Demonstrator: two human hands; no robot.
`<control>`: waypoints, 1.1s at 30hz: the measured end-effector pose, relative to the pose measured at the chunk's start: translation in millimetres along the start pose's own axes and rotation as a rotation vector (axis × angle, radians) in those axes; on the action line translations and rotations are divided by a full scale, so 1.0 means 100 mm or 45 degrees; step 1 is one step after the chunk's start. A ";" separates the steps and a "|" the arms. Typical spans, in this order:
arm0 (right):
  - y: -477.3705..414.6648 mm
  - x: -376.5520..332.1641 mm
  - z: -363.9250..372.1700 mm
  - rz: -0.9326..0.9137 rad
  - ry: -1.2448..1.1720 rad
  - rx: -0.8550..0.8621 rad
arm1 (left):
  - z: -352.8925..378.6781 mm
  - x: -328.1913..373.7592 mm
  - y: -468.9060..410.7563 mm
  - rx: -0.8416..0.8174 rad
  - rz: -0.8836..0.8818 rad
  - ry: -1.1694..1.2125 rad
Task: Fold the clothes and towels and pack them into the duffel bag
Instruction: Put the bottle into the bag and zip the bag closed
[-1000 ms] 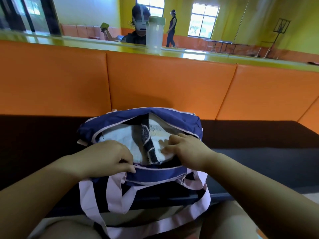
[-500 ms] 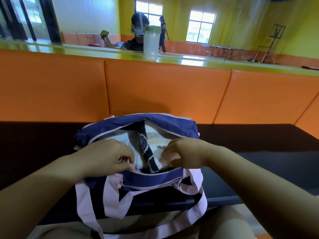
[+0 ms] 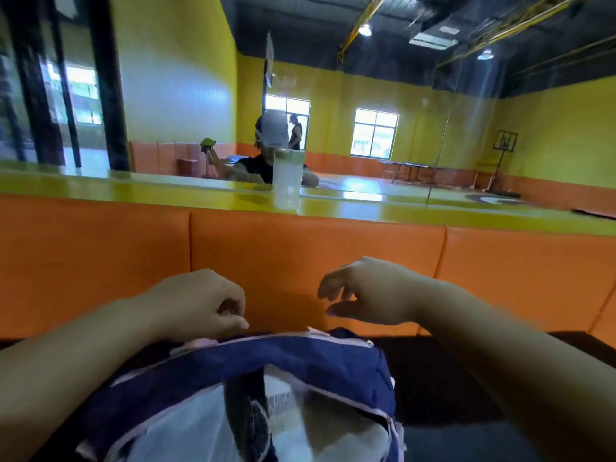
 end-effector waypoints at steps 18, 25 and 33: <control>-2.27 1.04 -1.03 0.311 0.158 0.723 | -0.25 -1.60 -1.62 0.569 -0.321 -0.205; -2.75 1.09 -0.89 0.372 -0.001 0.563 | -0.30 -1.67 -1.58 0.737 -0.237 -0.120; -2.58 1.03 -1.14 0.414 -0.341 0.729 | -0.28 -1.63 -1.61 0.627 -0.293 -0.102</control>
Point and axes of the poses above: each hand's wrist, its own y-axis away from the middle knuckle, its own z-axis out of the palm, x = y × z, the point moved 8 cm from there along -y, towards the middle knuckle, and after that the axes turned 4 degrees about z, right-handed, at the moved point
